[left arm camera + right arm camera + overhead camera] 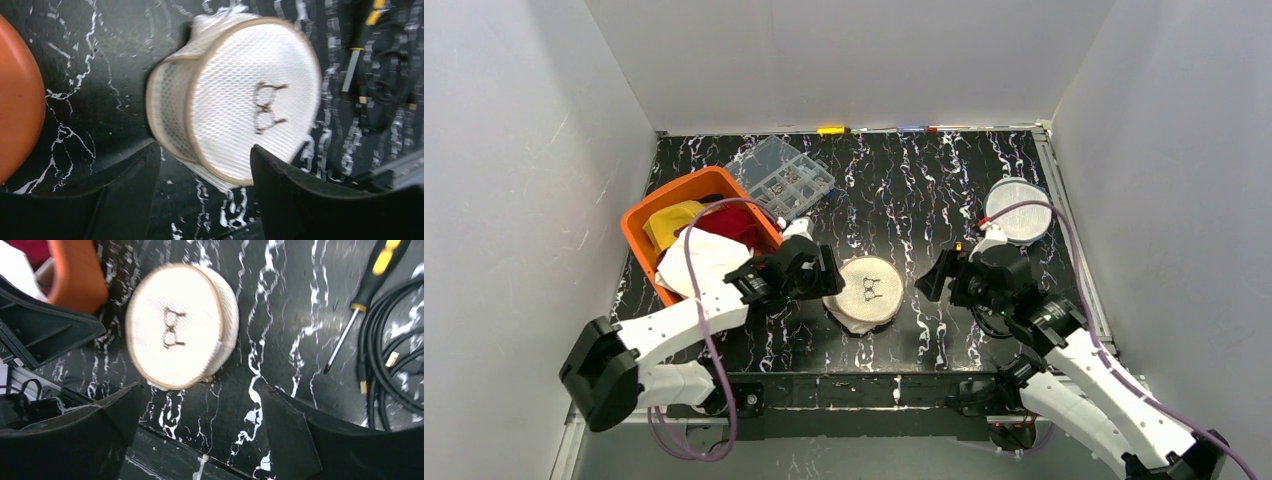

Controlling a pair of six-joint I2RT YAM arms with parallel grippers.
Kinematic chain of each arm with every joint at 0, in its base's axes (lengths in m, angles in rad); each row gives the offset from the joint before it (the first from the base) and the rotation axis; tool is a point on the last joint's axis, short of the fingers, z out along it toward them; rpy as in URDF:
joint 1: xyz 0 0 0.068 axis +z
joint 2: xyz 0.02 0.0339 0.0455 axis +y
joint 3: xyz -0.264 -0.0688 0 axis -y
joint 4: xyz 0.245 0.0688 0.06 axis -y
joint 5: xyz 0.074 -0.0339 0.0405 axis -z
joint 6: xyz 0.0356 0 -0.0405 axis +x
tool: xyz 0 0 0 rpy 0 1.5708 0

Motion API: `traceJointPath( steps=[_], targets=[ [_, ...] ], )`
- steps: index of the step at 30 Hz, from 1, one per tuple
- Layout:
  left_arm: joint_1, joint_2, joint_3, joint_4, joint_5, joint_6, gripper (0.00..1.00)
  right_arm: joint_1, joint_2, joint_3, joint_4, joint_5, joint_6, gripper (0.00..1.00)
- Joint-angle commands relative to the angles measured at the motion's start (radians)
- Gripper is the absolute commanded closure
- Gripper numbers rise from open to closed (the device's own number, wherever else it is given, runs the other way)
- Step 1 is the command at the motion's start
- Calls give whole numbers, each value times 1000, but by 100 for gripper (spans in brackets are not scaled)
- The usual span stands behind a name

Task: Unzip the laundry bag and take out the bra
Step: Reset both arms

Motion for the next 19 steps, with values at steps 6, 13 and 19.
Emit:
traceJointPath(
  steps=[6,13,19],
  targets=[
    [-8,-255,122,-203,-55,90,8,5,-166,212,-34,158,-145,1],
    [-9,-380,170,-423,-219,162,7,6,-349,84,94,316,1,1],
    [-7,-508,97,-427,-290,194,8,5,-404,31,114,393,10,1]
  ],
)
